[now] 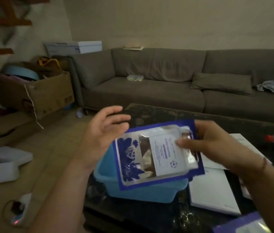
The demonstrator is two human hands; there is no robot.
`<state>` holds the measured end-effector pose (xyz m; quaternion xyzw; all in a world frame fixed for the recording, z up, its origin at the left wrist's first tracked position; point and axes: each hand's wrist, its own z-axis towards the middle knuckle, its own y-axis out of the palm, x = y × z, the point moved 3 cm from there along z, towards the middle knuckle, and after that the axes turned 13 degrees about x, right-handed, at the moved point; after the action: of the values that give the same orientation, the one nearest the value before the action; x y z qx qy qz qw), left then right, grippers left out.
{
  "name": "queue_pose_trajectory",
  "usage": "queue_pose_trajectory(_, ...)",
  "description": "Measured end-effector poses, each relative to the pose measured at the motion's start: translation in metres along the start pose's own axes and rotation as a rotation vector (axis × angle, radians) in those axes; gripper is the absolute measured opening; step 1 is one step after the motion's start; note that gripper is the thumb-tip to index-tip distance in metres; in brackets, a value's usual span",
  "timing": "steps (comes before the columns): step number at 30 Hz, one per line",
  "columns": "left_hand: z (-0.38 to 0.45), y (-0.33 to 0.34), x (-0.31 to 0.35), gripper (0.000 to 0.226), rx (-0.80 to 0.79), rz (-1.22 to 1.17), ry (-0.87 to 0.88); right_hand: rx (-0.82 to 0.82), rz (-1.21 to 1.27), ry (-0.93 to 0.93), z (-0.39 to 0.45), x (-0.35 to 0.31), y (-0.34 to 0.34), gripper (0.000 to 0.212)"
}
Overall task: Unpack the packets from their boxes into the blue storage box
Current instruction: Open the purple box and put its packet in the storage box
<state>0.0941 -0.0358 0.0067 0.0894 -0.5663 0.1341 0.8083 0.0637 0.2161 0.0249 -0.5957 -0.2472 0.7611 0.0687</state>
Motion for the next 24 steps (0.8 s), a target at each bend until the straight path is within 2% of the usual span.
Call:
queue_pose_trajectory(2,0.01,0.006,0.012,0.056,-0.198,0.14,0.007,-0.124,-0.115,-0.093,0.022,-0.024,0.004,0.014)
queue_pose_trajectory(4,0.017,0.017,0.012,0.044,-0.414,0.311,-0.107,-0.227,-0.24,-0.175,0.042,-0.044,0.012,0.015)
queue_pose_trajectory(6,0.025,0.023,0.002,0.034,-0.482,0.429,-0.143,-0.197,-0.328,-0.228,0.06,-0.051,0.021,0.016)
queue_pose_trajectory(8,0.03,0.023,-0.015,0.023,-0.348,0.273,-0.188,0.048,-0.252,-0.218,0.074,-0.043,0.022,0.023)
queue_pose_trajectory(9,0.03,0.022,-0.022,0.02,-0.245,0.149,-0.216,0.183,-0.13,-0.162,0.076,-0.035,0.021,0.034)
queue_pose_trajectory(10,0.029,0.022,-0.031,0.02,-0.141,0.023,-0.239,0.239,-0.001,-0.079,0.075,-0.024,0.023,0.048)
queue_pose_trajectory(11,0.026,0.023,-0.036,0.023,-0.055,-0.097,-0.267,0.211,0.103,0.008,0.073,-0.013,0.027,0.058)
queue_pose_trajectory(12,0.024,0.024,-0.043,0.026,0.005,-0.19,-0.29,0.131,0.153,0.066,0.07,-0.004,0.032,0.058)
queue_pose_trajectory(14,0.02,0.025,-0.05,0.029,0.06,-0.279,-0.32,-0.009,0.131,0.077,0.062,0.004,0.042,0.032)
queue_pose_trajectory(16,0.022,0.018,-0.051,0.021,0.107,-0.324,-0.337,0.001,-0.05,-0.027,0.064,0.004,0.043,0.01)
queue_pose_trajectory(19,0.03,-0.002,-0.05,0.009,0.163,-0.27,-0.298,-0.015,-0.332,-0.117,0.074,-0.003,0.043,0.013)
queue_pose_trajectory(21,0.032,-0.012,-0.053,0.009,0.135,-0.122,-0.261,-0.048,-0.406,-0.134,0.081,-0.002,0.048,0.015)
queue_pose_trajectory(24,0.031,-0.025,-0.061,0.01,0.086,0.13,-0.226,-0.008,-0.495,-0.138,0.093,0.015,0.064,0.018)
